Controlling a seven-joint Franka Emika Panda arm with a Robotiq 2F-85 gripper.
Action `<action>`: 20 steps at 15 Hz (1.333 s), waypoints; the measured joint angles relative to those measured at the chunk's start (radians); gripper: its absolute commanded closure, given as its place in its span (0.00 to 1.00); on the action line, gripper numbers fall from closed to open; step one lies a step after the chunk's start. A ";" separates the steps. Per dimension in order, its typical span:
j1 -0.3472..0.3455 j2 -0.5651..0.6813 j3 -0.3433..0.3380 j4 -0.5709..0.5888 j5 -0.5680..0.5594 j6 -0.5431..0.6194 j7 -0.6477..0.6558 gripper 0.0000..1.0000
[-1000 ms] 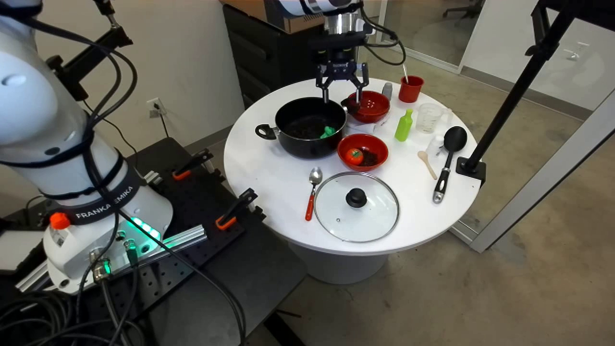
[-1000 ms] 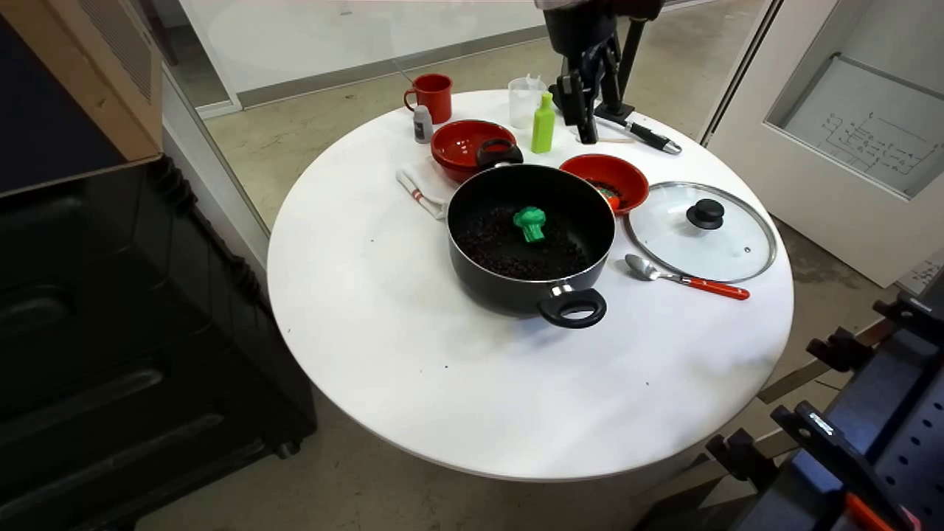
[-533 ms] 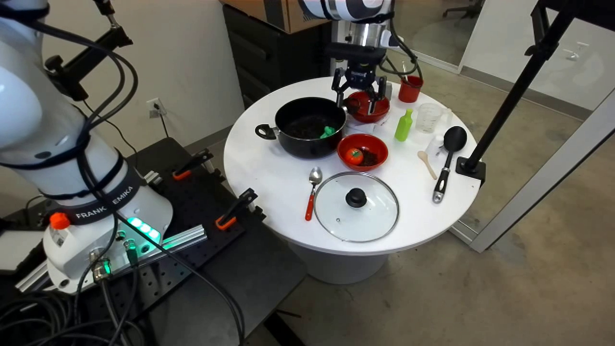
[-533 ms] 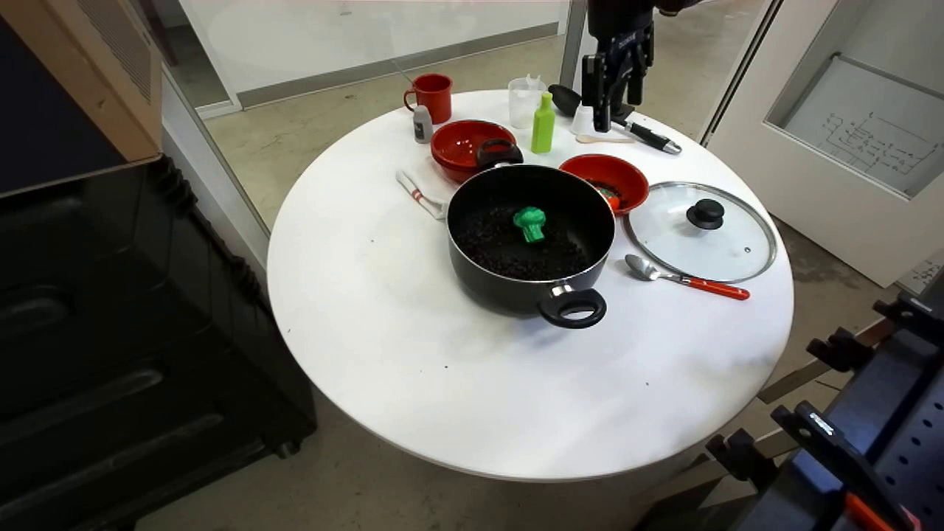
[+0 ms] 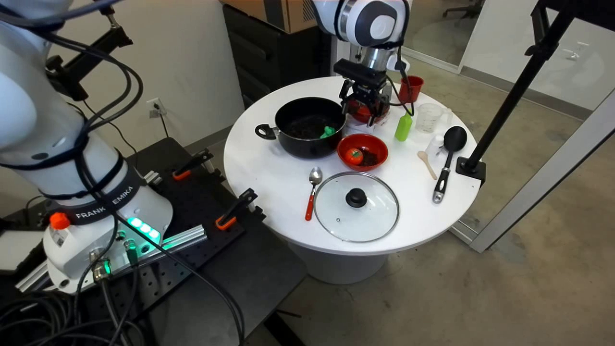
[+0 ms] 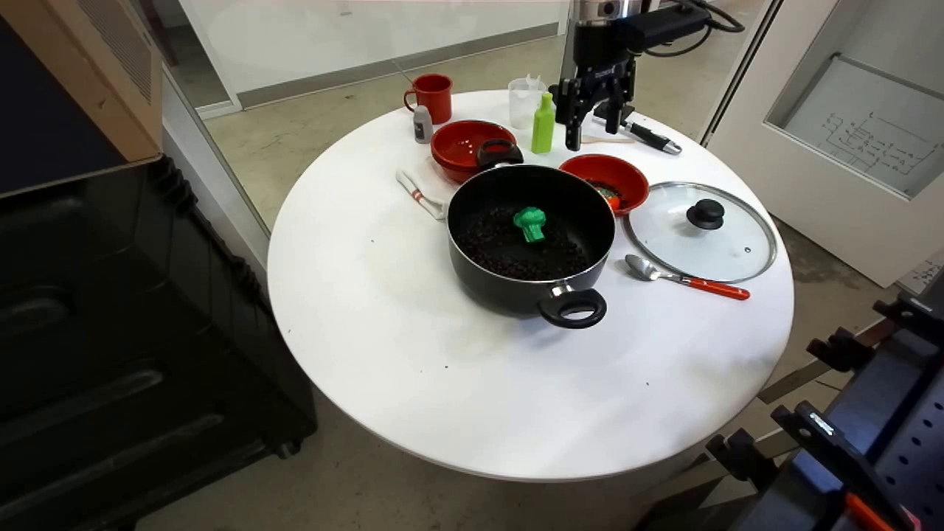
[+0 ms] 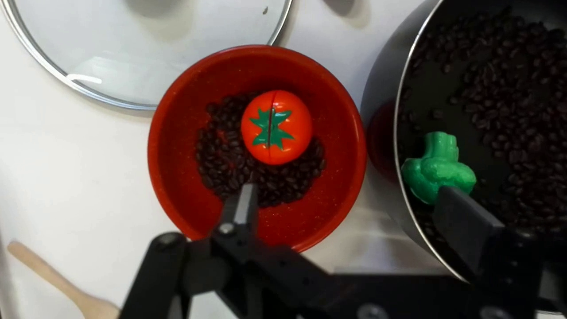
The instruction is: Move the objects from the orange bowl to the black pot, then cover the black pot with the glass lid
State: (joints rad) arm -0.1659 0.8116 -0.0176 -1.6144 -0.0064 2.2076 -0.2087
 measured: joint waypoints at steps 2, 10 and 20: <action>-0.005 0.039 -0.002 0.037 0.006 -0.008 0.021 0.00; -0.019 0.164 -0.013 0.154 0.006 -0.051 0.074 0.00; -0.022 0.295 -0.024 0.302 0.006 -0.162 0.106 0.00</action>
State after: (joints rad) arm -0.1879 1.1070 -0.0416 -1.3125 -0.0005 2.0458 -0.1026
